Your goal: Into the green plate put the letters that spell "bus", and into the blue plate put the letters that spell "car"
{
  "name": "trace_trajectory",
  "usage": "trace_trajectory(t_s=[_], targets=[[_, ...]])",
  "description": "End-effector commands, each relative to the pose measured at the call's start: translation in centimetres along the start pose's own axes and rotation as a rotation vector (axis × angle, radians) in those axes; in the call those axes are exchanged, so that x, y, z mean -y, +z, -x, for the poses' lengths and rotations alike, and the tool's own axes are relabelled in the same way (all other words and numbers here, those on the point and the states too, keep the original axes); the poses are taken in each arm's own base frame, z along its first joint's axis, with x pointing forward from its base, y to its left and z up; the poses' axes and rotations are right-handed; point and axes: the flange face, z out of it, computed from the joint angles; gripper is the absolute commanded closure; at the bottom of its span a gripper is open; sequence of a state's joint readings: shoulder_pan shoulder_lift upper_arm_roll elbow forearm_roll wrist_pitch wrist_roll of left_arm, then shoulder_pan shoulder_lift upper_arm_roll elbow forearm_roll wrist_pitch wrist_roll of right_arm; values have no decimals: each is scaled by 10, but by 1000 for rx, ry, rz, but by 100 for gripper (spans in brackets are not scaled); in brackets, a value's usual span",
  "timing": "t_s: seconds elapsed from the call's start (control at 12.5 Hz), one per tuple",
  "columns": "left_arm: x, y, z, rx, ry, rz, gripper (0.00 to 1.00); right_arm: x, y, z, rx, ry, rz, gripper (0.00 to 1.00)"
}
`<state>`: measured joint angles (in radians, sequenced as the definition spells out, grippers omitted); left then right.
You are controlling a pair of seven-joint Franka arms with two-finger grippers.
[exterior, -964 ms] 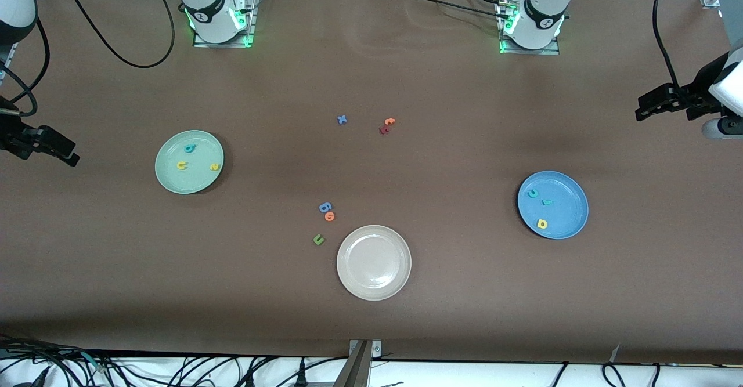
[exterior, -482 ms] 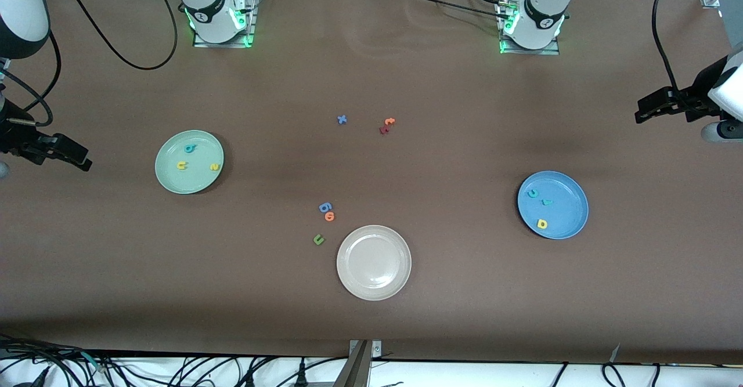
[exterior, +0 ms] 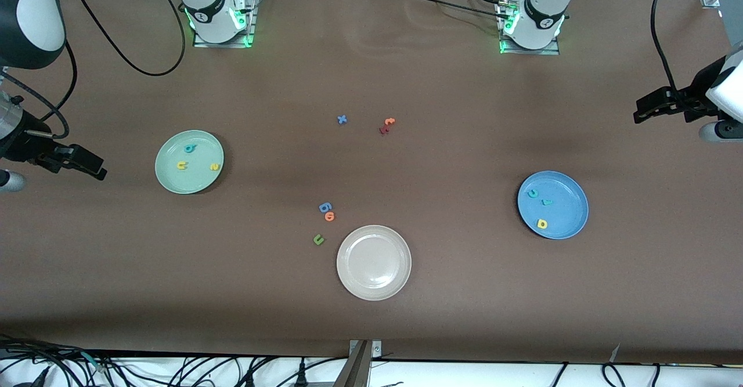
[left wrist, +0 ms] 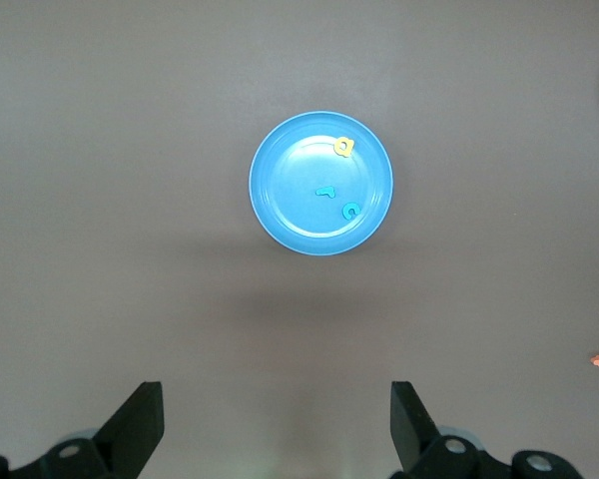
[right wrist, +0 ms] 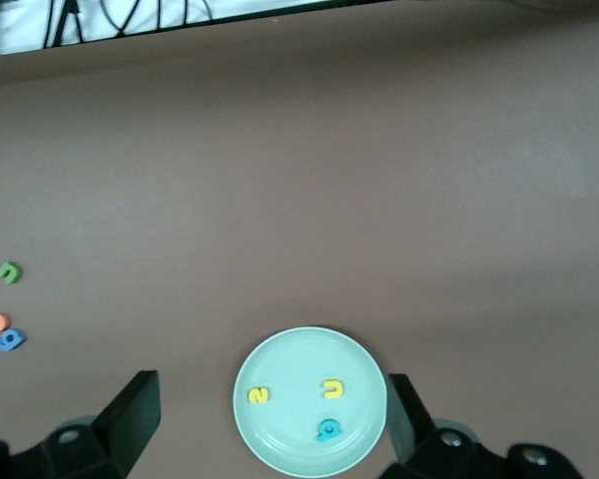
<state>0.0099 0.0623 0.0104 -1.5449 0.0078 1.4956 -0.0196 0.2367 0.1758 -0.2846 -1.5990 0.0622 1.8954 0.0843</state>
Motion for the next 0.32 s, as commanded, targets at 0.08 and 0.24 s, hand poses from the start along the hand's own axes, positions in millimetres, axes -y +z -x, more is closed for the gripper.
trace_trajectory(t_s=[0.08,0.24], targets=[[-9,-16,-1,-33,5,27,0,11,-7,-1,7,2,-9,0],[-9,-16,-1,-33,13,27,0,9,-8,-1,7,5,-13,0]])
